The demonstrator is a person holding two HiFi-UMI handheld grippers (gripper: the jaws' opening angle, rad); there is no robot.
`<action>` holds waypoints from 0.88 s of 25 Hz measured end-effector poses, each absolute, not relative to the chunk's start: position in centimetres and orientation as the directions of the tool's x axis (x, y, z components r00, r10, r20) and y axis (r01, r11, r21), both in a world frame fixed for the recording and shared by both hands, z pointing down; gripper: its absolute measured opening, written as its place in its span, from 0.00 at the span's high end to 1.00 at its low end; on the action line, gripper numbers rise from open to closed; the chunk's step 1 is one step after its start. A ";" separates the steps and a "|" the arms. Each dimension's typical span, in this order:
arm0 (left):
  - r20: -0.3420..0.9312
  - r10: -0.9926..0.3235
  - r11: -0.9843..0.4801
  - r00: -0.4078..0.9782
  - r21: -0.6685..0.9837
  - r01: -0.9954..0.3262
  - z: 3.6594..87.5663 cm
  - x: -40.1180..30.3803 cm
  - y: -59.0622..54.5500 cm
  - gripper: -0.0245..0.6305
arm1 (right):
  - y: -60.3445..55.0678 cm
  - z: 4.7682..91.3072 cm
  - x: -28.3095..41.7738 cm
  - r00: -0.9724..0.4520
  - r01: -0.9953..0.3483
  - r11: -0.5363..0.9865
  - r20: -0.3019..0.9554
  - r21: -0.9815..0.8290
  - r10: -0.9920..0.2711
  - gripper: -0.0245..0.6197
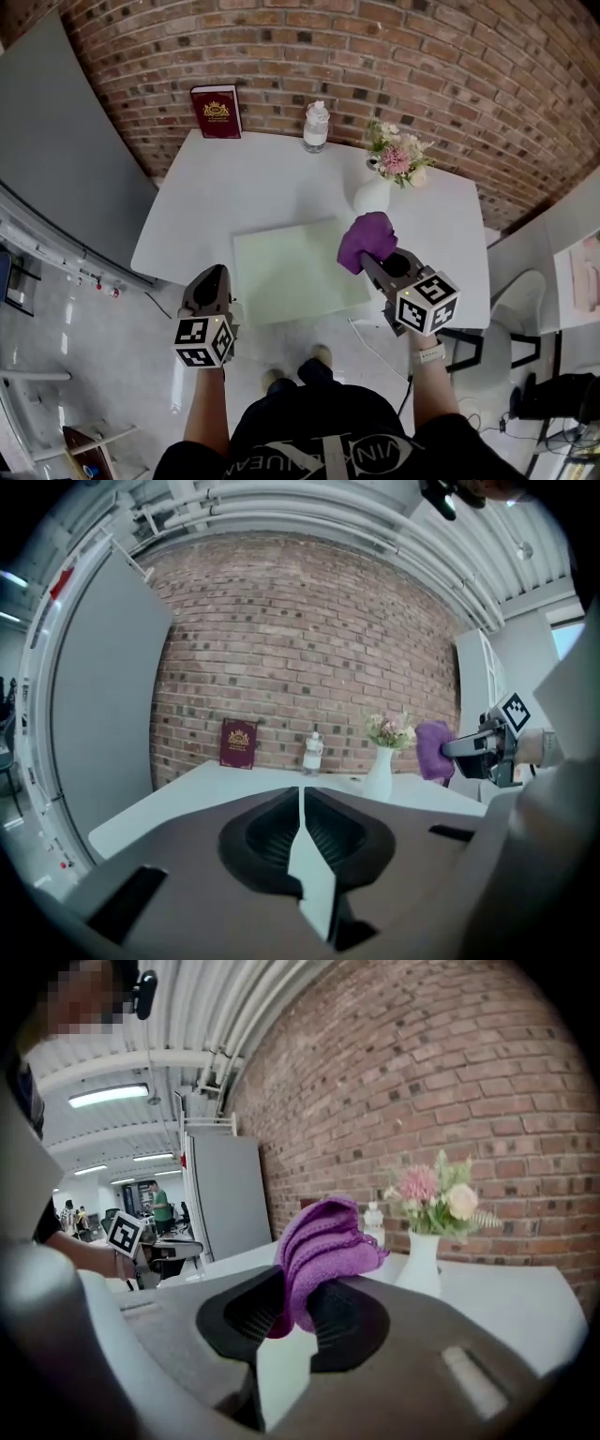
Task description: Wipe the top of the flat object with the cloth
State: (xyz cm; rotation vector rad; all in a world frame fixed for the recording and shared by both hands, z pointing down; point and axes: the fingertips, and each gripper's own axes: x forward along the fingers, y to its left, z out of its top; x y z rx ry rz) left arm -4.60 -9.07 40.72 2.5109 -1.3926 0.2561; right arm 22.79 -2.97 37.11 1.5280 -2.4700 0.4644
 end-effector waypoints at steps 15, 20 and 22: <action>0.102 -0.800 -0.571 0.592 0.178 -0.802 31.6 -5.3 -8.8 0.93 | -3.4 30.5 18.8 -0.391 -0.911 0.407 0.177 0.064 -0.903 0.85; 0.092 -0.804 -0.566 0.587 0.183 -0.804 31.6 -5.7 -8.8 0.93 | -3.6 30.4 18.4 -0.370 -0.917 0.389 0.168 0.093 -0.914 0.85; 0.094 -0.806 -0.563 0.585 0.186 -0.805 31.8 -5.9 -8.9 0.93 | -3.7 30.3 18.1 -0.371 -0.915 0.390 0.167 0.101 -0.914 0.85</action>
